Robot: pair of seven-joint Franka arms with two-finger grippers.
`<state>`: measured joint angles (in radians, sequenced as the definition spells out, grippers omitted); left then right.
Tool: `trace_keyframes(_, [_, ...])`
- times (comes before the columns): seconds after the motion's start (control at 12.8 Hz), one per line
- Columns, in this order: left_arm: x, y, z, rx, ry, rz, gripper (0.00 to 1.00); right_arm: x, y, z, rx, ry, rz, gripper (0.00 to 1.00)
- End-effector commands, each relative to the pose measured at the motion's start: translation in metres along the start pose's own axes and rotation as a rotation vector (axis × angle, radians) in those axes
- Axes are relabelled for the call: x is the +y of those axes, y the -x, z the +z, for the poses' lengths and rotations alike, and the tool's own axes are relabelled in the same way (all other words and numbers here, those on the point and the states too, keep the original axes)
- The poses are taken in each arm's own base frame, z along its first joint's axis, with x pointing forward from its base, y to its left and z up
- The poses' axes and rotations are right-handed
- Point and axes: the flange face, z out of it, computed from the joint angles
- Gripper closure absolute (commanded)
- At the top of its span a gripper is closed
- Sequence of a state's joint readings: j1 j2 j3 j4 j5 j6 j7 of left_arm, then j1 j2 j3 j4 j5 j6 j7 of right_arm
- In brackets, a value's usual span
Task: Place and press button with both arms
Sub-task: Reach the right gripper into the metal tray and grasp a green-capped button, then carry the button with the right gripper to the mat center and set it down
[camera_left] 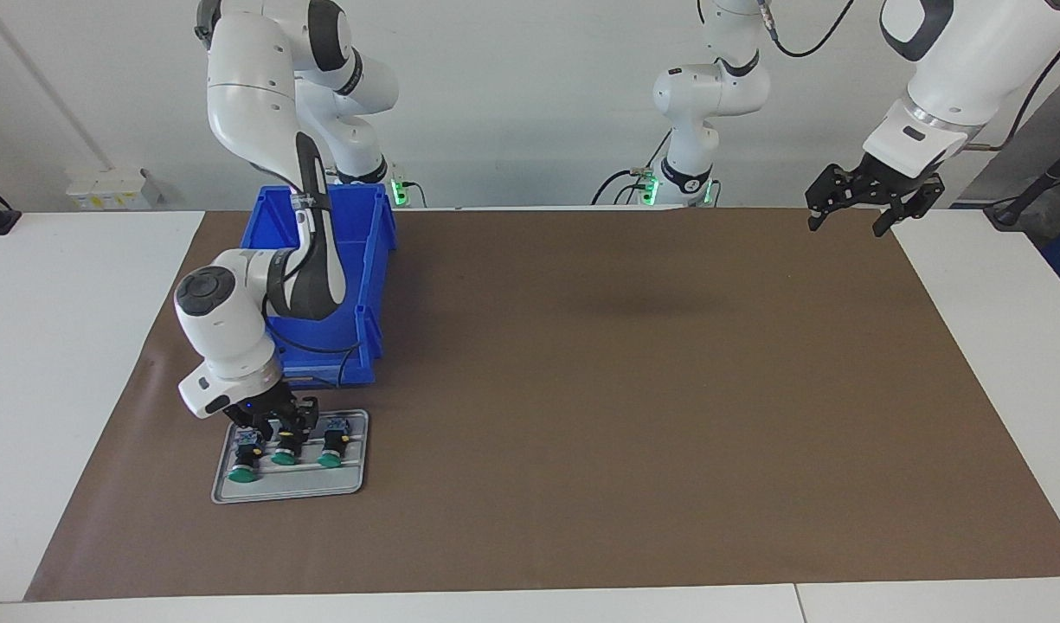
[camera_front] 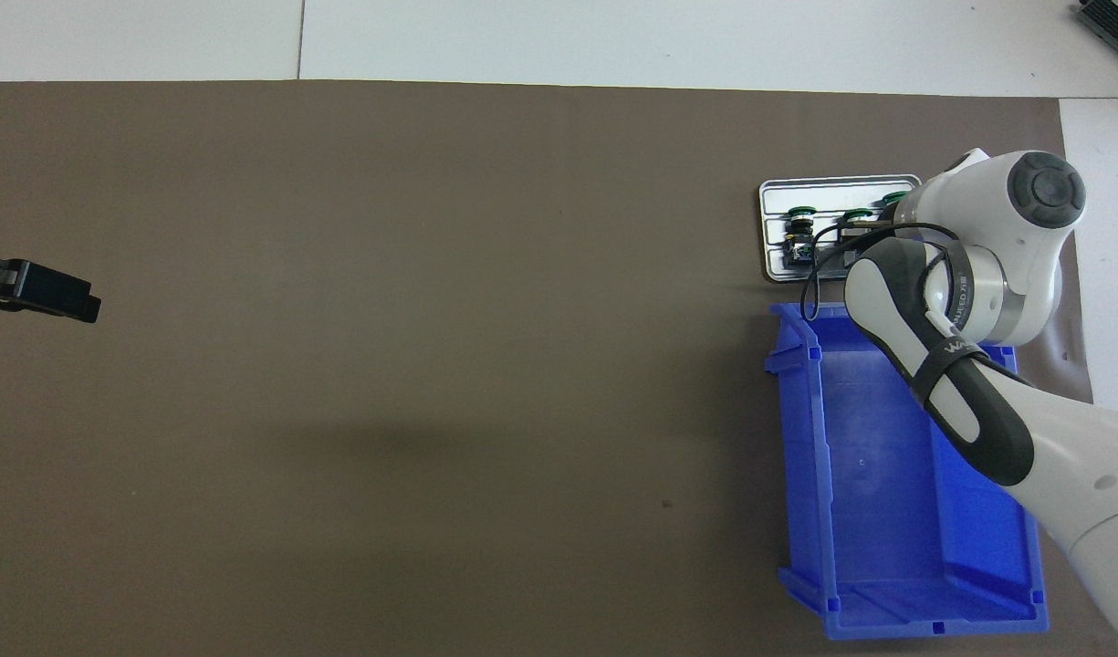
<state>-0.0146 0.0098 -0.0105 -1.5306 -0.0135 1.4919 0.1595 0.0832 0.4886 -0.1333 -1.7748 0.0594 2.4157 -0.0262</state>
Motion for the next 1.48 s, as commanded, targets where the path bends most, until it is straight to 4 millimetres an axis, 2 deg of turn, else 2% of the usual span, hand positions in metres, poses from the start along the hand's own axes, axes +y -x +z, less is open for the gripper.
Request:
trace_keyframes(0.0, [-0.001,0.008,0.0,-0.002,-0.017,-0.011,0.0,-0.004,-0.018,-0.029,0.029,-0.019,-0.022,1.0])
trace_keyframes(0.23, [-0.001,0.008,0.0,-0.002,-0.017,-0.011,0.0,-0.016,-0.044,-0.091,-0.004,0.014,0.033,1.0])
trace_keyframes(0.39, [-0.001,0.008,0.0,-0.002,-0.017,-0.011,0.0,-0.03,-0.056,-0.135,0.011,0.028,0.153,1.0])
trace_keyframes(0.47, [-0.001,0.009,-0.001,0.0,-0.017,-0.011,0.0,-0.038,-0.058,-0.149,0.02,0.02,0.222,1.0])
trace_keyframes(0.62, [-0.001,0.008,0.0,-0.002,-0.017,-0.011,0.0,-0.092,-0.05,-0.165,-0.001,0.014,0.362,1.0])
trace_keyframes(0.7, [-0.001,0.008,0.0,-0.003,-0.017,-0.011,0.0,-0.115,-0.046,-0.172,0.002,0.016,0.523,1.0])
trace_keyframes(0.78, [-0.001,0.008,0.0,-0.002,-0.017,-0.011,0.0,-0.13,-0.044,-0.178,0.015,0.019,0.644,1.0])
trace_keyframes(0.86, [-0.001,0.008,0.0,-0.002,-0.017,-0.011,0.0,-0.155,-0.038,-0.189,0.031,0.014,0.692,1.0])
trace_keyframes(0.93, [-0.001,0.008,0.0,-0.002,-0.017,-0.011,0.0,-0.195,-0.025,-0.188,0.03,0.01,0.746,1.0])
trace_keyframes(1.01, [-0.001,0.008,0.0,-0.002,-0.017,-0.011,0.0,-0.22,-0.016,-0.192,0.031,-0.001,0.859,1.0])
trace_keyframes(1.17, [-0.001,0.008,0.0,-0.002,-0.017,-0.011,0.0,-0.273,0.008,-0.187,0.014,-0.006,1.096,1.0])
trace_keyframes(1.4, [-0.001,0.008,0.0,-0.002,-0.017,-0.011,0.0,-0.357,0.057,-0.164,0.005,-0.009,1.316,1.0])
